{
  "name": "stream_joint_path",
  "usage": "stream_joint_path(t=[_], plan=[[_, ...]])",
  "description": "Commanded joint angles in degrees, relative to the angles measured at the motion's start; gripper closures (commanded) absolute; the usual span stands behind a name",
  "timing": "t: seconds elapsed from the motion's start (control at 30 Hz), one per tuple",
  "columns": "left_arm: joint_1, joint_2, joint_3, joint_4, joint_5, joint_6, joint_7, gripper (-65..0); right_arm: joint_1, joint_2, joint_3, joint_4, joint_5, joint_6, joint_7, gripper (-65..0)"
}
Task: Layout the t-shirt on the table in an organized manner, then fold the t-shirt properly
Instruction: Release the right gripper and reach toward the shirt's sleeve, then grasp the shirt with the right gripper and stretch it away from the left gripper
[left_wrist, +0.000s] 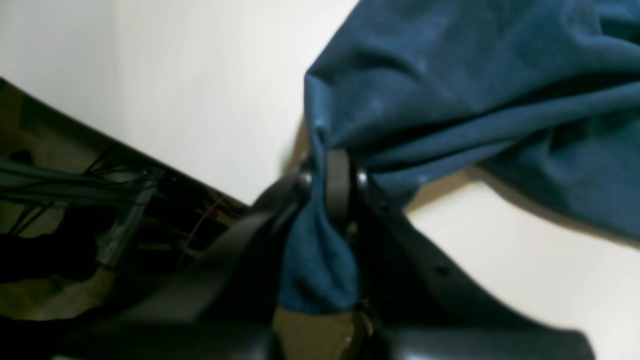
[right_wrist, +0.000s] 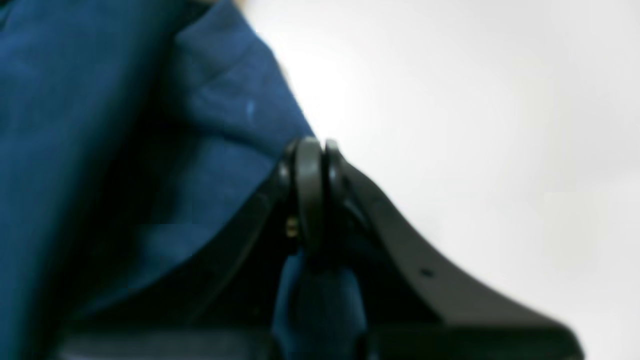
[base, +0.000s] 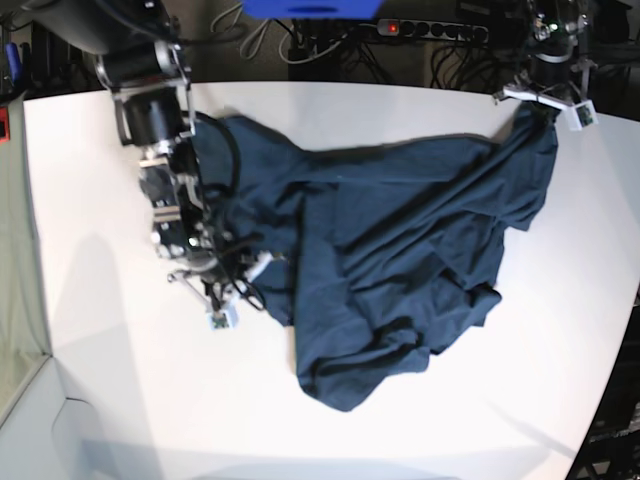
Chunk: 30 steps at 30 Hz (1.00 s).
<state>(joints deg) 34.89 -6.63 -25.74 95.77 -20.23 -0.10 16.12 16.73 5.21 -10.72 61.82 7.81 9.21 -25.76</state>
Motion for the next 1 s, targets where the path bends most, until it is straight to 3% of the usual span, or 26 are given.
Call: stream_joint_path(t=[0.0, 0.17, 0.4, 0.47, 0.57, 0.7, 0.83, 0.97], plan=[[0.40, -0.36, -0.33, 1.24, -0.12, 0.23, -1.48, -0.3, -1.04, 1.34, 1.27, 3.36, -0.74, -0.20, -1.45, 0.0], [0.31, -0.36, -0.33, 1.77, -0.12, 0.23, -1.48, -0.3, -7.37, 2.04, 13.23, 15.41, -0.91, -0.20, -5.05, 0.0], [-0.13, 0.79, -0.24, 1.77, -0.21, 0.23, -1.48, -0.3, -11.15, 2.04, 31.69, 18.40, -0.74, -0.20, -12.62, 0.0], [-0.13, 0.79, 0.02, 1.77, -0.21, 0.23, -1.48, -0.3, -11.59, 1.86, 33.89, 18.49, -0.65, 0.24, -13.76, 0.0], [-0.13, 0.79, -0.07, 1.77, -0.21, 0.23, -1.48, -0.3, -13.35, 1.86, 31.69, 21.47, -0.65, 0.24, -13.76, 0.0], [-0.13, 0.70, -0.15, 1.68, -0.21, 0.23, -1.48, -0.3, -13.43, 3.53, 19.91, 25.52, -0.91, 0.24, -13.85, -1.5], [-0.13, 0.70, -0.15, 1.68, -0.21, 0.23, -1.48, -0.3, -11.41, 4.85, 9.36, 27.80, -1.00, -0.03, -13.85, -15.0], [-0.13, 0.79, 0.02, 1.68, -0.21, 0.23, -1.48, -0.3, -8.34, 4.77, 5.49, 25.43, -1.00, -0.11, -13.85, -29.7]])
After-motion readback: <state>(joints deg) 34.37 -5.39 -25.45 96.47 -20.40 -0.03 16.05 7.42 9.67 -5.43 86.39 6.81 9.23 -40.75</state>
